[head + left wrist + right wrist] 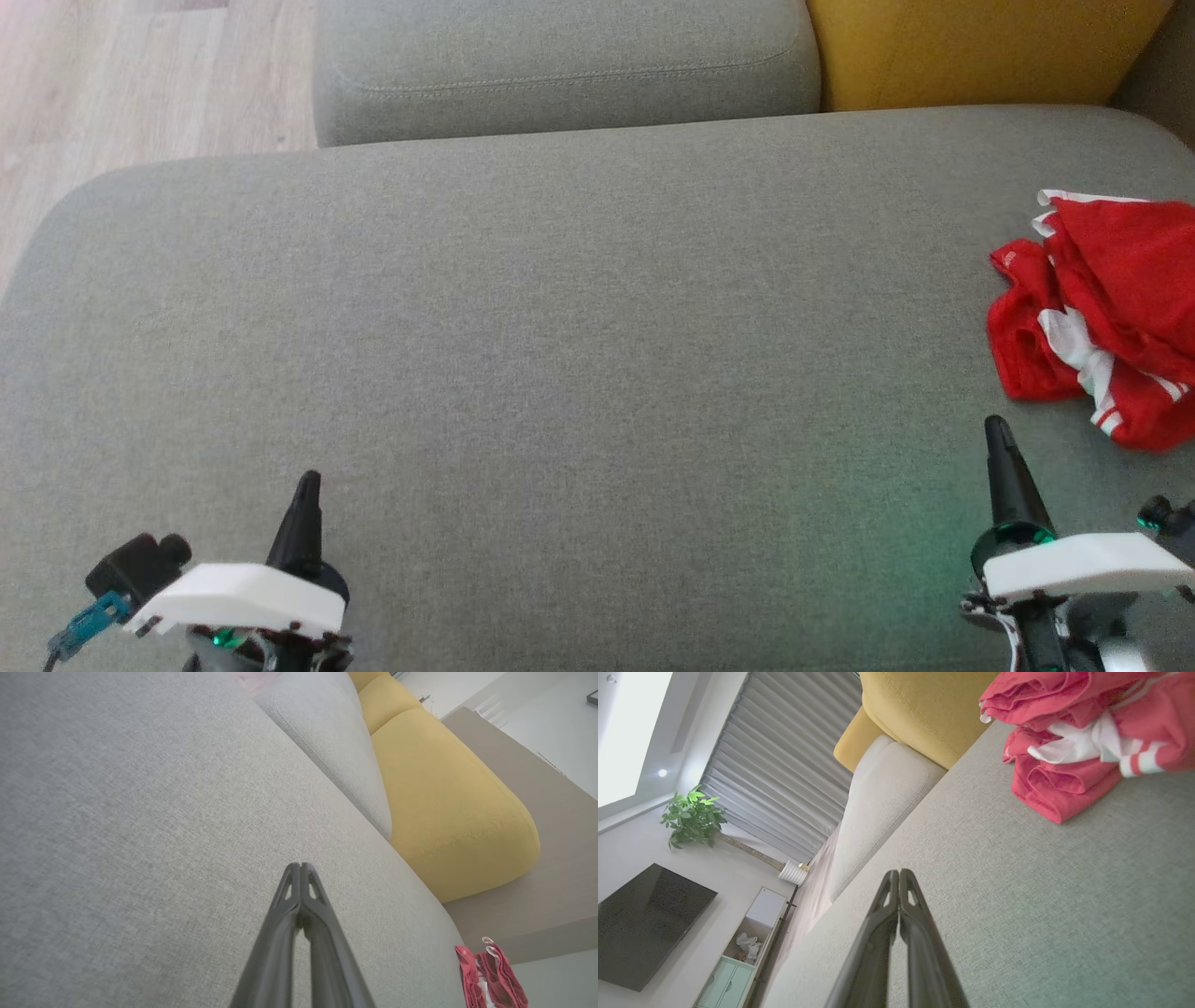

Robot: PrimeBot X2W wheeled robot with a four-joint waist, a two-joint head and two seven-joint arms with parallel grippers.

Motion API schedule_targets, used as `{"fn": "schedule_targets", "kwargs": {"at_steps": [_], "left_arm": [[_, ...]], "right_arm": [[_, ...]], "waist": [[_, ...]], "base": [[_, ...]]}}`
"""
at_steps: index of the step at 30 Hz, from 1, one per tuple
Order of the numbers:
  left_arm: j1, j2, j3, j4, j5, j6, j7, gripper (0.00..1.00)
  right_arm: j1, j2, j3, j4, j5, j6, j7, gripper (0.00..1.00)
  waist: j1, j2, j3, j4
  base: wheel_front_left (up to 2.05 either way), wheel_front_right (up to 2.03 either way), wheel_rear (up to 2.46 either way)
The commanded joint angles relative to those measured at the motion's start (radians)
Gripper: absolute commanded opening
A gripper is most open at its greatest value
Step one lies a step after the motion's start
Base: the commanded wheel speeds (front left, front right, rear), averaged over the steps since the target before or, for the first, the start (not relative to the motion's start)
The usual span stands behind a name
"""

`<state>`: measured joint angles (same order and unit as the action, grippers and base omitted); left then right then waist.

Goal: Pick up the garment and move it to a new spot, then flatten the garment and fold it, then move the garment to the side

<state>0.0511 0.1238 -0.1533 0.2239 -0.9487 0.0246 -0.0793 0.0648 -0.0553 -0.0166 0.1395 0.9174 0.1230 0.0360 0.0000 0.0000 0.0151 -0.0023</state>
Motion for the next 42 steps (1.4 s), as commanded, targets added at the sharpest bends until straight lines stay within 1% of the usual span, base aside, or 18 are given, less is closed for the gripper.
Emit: {"fn": "schedule_targets", "kwargs": {"at_steps": [1, 42], "left_arm": [[-0.062, 0.005, 0.033, -0.028, -0.033, -0.010, 0.007, 0.00], [-0.126, -0.030, 0.167, 0.004, -0.480, -0.109, 0.113, 0.00]], "right_arm": [[-0.062, -0.021, 0.002, -0.025, 0.037, 0.004, 0.001, 0.00], [-0.135, -0.023, -0.038, 0.062, 0.505, 0.007, 0.031, 0.00]], "waist": [[0.0000, 0.0000, 0.000, 0.000], [0.0000, 0.0000, -0.008, 0.002]], "base": [[0.00, 0.00, 0.00], [0.00, 0.00, 0.00]]}}
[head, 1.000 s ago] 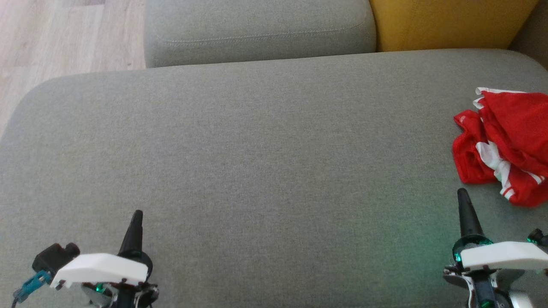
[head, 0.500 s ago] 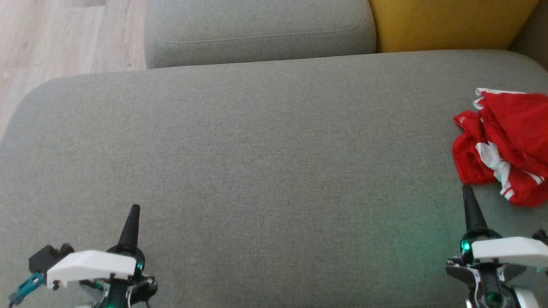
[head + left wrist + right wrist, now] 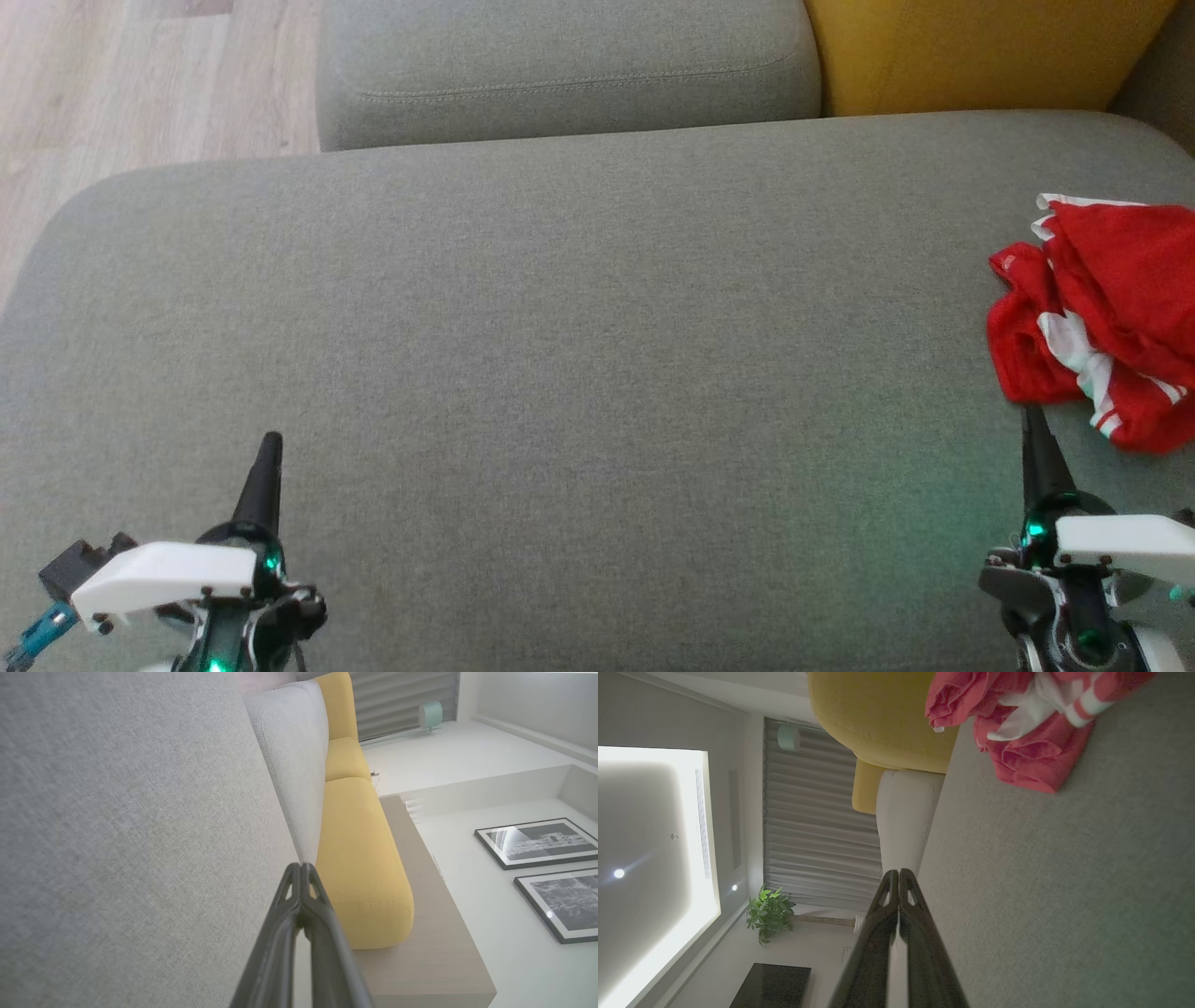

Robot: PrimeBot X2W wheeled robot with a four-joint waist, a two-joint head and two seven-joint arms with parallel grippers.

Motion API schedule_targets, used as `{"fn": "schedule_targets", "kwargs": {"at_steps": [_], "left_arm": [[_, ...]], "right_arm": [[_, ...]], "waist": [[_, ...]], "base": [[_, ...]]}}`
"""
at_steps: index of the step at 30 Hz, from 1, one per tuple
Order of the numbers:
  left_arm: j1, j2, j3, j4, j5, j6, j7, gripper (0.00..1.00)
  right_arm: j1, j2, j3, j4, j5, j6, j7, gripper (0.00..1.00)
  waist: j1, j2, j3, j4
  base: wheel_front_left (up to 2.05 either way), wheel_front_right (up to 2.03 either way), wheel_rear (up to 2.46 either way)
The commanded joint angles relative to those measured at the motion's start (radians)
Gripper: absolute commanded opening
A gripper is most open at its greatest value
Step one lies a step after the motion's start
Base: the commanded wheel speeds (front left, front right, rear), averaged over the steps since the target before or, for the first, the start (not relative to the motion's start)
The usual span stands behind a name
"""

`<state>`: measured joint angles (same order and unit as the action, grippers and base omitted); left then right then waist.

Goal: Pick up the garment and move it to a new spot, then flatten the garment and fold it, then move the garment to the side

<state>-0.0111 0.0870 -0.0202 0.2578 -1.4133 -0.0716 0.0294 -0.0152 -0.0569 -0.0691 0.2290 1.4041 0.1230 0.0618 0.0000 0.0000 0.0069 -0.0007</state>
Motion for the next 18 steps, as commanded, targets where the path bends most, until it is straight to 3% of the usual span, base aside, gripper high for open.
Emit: {"fn": "schedule_targets", "kwargs": {"at_steps": [1, 18], "left_arm": [[-0.065, 0.005, 0.037, -0.029, -0.026, -0.015, 0.007, 0.00], [-0.093, -0.011, 0.097, -0.015, -0.214, -0.057, 0.054, 0.00]], "right_arm": [[-0.057, -0.022, 0.014, -0.026, 0.030, 0.007, 0.005, 0.00], [-0.088, -0.021, -0.005, 0.011, 0.226, 0.008, 0.020, 0.00]], "waist": [[0.0000, 0.0000, 0.000, 0.000], [0.0000, 0.0000, -0.004, 0.001]], "base": [[0.00, 0.00, 0.00], [0.00, 0.00, 0.00]]}}
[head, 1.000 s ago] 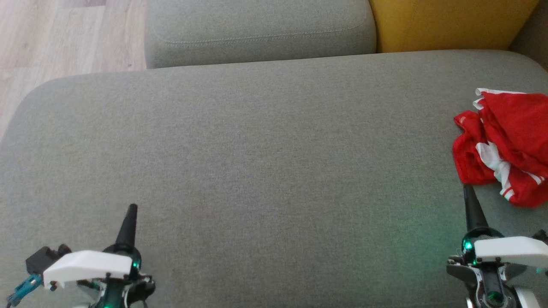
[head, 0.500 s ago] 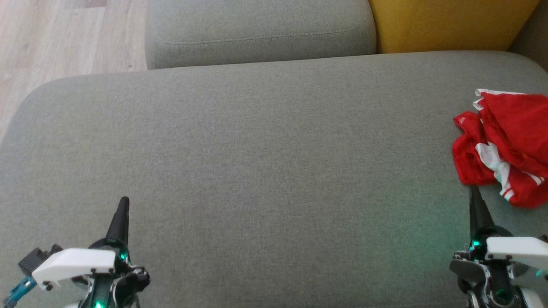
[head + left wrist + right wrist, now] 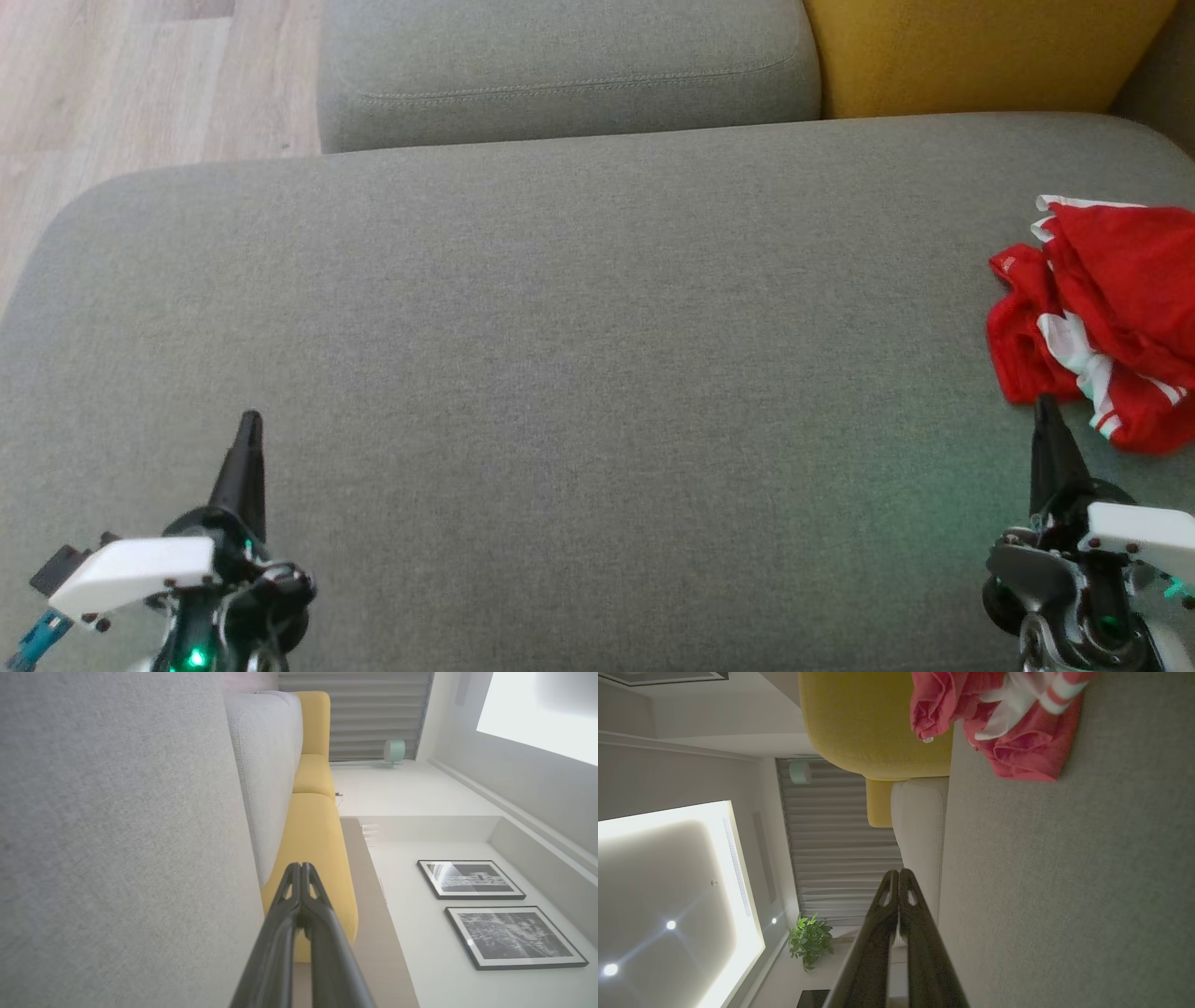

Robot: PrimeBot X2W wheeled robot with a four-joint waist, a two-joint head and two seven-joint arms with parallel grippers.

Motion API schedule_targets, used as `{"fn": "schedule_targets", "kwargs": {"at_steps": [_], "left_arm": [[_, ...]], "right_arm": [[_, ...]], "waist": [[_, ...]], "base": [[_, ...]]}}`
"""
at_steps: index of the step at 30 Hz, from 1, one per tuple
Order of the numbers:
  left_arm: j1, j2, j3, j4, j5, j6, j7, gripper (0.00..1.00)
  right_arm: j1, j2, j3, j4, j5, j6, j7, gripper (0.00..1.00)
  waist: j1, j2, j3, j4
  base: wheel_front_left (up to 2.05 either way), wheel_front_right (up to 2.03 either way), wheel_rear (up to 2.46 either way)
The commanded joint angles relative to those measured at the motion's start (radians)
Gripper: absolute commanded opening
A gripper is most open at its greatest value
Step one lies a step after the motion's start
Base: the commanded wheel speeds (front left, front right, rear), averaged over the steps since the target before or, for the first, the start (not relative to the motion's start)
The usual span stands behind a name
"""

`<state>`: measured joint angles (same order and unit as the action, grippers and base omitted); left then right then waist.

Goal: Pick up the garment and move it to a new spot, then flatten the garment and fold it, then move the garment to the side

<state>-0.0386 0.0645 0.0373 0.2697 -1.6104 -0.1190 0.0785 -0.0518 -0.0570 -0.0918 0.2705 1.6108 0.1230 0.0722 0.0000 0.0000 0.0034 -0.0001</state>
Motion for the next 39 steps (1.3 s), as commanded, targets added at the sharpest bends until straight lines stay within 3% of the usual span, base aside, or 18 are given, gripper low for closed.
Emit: {"fn": "schedule_targets", "kwargs": {"at_steps": [1, 39], "left_arm": [[-0.067, 0.010, 0.042, -0.026, -0.027, -0.012, 0.007, 0.00], [-0.068, 0.001, 0.056, -0.025, -0.016, -0.012, 0.018, 0.00]], "right_arm": [[-0.053, -0.021, 0.016, -0.028, 0.030, 0.008, 0.010, 0.00], [-0.054, -0.010, 0.002, -0.027, 0.017, 0.008, 0.022, 0.00]], "waist": [[0.0000, 0.0000, 0.000, 0.000], [0.0000, 0.0000, 0.000, 0.000]], "base": [[0.00, 0.00, 0.00], [0.00, 0.00, 0.00]]}}
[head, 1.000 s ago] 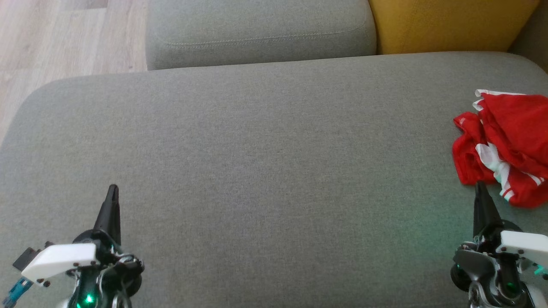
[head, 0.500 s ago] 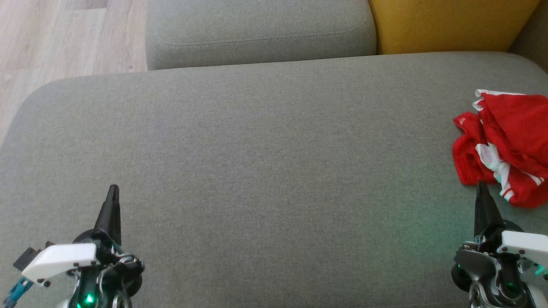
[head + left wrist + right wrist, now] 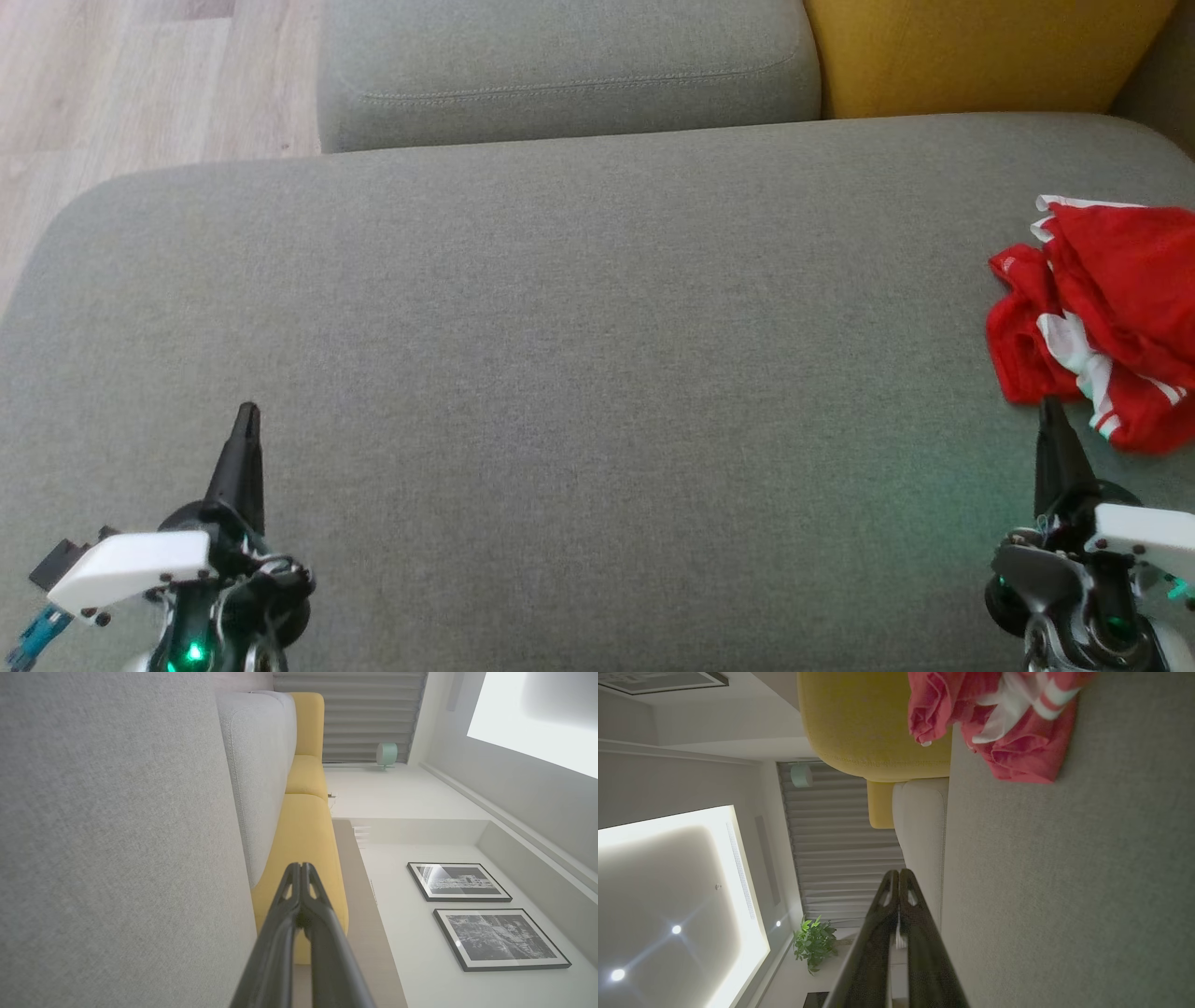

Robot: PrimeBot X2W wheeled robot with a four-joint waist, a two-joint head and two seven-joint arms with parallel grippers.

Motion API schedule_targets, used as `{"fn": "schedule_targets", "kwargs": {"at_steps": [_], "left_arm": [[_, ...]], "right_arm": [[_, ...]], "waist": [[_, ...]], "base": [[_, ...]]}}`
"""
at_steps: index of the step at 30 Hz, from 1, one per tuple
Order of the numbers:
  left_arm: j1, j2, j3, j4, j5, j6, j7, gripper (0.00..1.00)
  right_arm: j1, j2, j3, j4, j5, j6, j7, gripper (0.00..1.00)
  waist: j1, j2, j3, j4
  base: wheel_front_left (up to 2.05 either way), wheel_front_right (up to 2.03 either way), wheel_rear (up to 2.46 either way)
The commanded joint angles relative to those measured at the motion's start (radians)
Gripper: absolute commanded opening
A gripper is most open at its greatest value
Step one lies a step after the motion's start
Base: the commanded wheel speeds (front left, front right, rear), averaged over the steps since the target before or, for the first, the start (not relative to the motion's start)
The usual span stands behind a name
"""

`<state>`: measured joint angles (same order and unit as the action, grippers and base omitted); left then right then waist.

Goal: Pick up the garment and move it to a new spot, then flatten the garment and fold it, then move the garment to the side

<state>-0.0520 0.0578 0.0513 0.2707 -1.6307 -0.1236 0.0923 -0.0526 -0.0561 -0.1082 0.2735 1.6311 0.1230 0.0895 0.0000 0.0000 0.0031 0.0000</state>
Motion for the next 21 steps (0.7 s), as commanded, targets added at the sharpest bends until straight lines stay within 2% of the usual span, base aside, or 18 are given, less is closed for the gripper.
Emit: {"fn": "schedule_targets", "kwargs": {"at_steps": [1, 21], "left_arm": [[-0.054, 0.008, 0.042, -0.026, 0.005, -0.007, 0.004, 0.00], [-0.055, 0.004, 0.047, -0.026, 0.009, -0.007, 0.008, 0.00]], "right_arm": [[-0.053, -0.011, 0.018, -0.030, -0.003, 0.008, 0.005, 0.00], [-0.054, -0.007, 0.012, -0.030, -0.008, 0.008, 0.009, 0.00]], "waist": [[0.0000, 0.0000, 0.000, 0.000], [0.0000, 0.0000, 0.000, 0.000]], "base": [[0.00, 0.00, 0.00], [0.00, 0.00, 0.00]]}}
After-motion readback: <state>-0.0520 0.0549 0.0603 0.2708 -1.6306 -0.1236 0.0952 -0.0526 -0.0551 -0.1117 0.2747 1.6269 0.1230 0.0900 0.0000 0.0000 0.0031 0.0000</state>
